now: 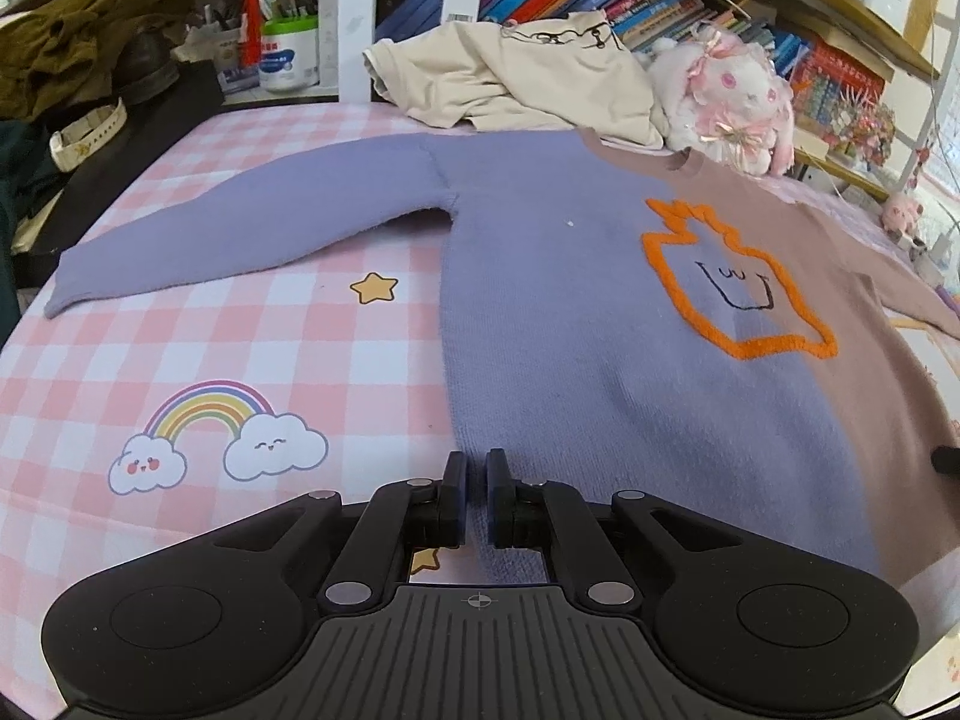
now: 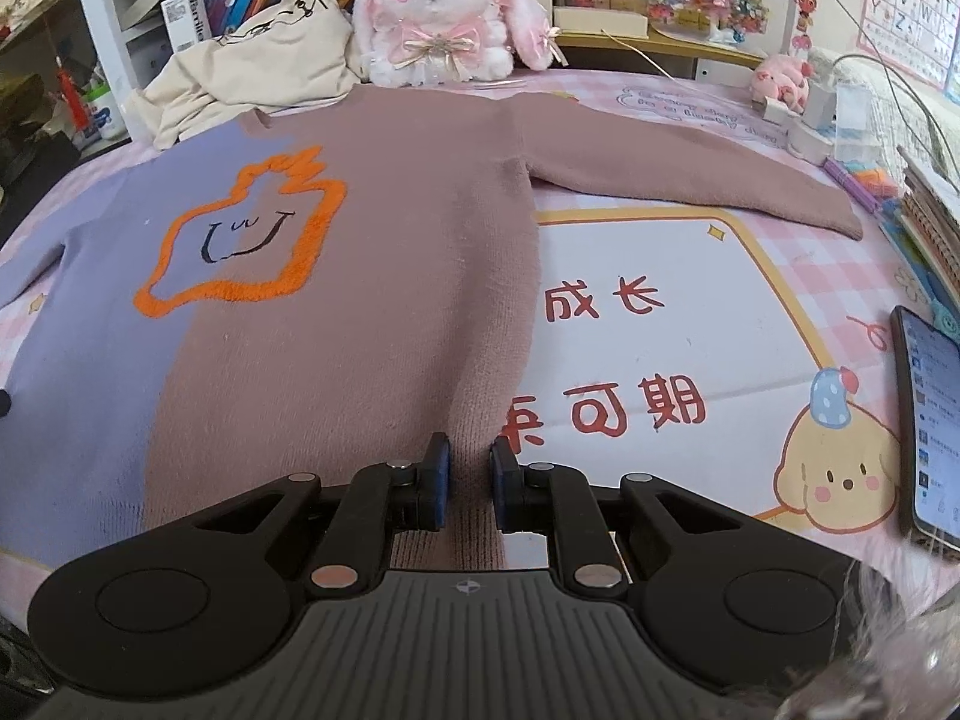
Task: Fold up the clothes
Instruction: 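Open both tools and release the sweater hem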
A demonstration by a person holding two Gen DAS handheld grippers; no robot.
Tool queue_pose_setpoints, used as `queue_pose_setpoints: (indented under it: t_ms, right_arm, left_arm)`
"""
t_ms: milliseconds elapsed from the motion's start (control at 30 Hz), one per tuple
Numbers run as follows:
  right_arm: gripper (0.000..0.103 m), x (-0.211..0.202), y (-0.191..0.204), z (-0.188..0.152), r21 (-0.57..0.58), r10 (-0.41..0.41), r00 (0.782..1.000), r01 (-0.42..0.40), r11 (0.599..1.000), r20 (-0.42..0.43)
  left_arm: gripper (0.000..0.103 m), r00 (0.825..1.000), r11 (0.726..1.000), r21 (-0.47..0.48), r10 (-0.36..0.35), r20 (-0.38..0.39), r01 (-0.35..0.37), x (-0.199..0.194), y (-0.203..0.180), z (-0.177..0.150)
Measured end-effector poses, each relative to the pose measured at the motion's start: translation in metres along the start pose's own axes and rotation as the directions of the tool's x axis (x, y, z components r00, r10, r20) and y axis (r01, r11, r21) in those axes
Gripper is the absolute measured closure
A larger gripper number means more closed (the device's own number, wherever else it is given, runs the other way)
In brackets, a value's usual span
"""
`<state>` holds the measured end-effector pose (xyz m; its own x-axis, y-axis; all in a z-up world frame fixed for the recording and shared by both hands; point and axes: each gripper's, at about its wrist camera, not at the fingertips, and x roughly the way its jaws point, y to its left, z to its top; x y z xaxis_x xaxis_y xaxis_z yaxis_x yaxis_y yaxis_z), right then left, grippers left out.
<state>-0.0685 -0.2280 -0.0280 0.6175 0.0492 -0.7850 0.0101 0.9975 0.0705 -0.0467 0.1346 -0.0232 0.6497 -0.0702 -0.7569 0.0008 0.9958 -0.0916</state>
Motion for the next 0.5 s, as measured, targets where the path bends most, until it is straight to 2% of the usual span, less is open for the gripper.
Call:
queue_pose_setpoints:
  t_ms: [200,233,333,367,467,500]
  right_arm:
    - [0.088,-0.003,-0.003,0.001,-0.047,0.027,1.0,-0.026,0.999,0.006]
    - [0.087,-0.004,-0.004,0.002,-0.055,0.033,0.999,-0.032,0.998,0.01]
    - [0.072,-0.007,-0.007,0.004,-0.08,0.052,0.998,-0.05,0.996,0.02]
    - [0.056,-0.008,-0.008,0.004,-0.089,0.058,0.998,-0.056,0.995,0.023]
    - [0.031,-0.012,-0.011,0.006,-0.114,0.077,0.996,-0.073,0.991,0.033]
    - [0.023,-0.013,-0.012,0.007,-0.122,0.083,0.996,-0.078,0.989,0.036]
  left_arm:
    - [0.098,0.999,0.999,-0.025,0.041,0.009,-0.041,-0.001,-0.006,-0.002]
    - [0.095,0.999,0.998,-0.036,0.049,0.009,-0.048,-0.002,-0.007,-0.003]
    - [0.091,0.998,0.994,-0.08,0.07,0.002,-0.069,-0.005,-0.009,-0.002]
    - [0.089,0.997,0.992,-0.099,0.076,-0.003,-0.076,-0.007,-0.01,-0.001]
    - [0.062,0.995,0.99,-0.107,0.093,0.026,-0.09,-0.018,-0.022,-0.001]
    - [0.045,0.994,0.99,-0.099,0.102,0.042,-0.097,-0.022,-0.028,-0.001]
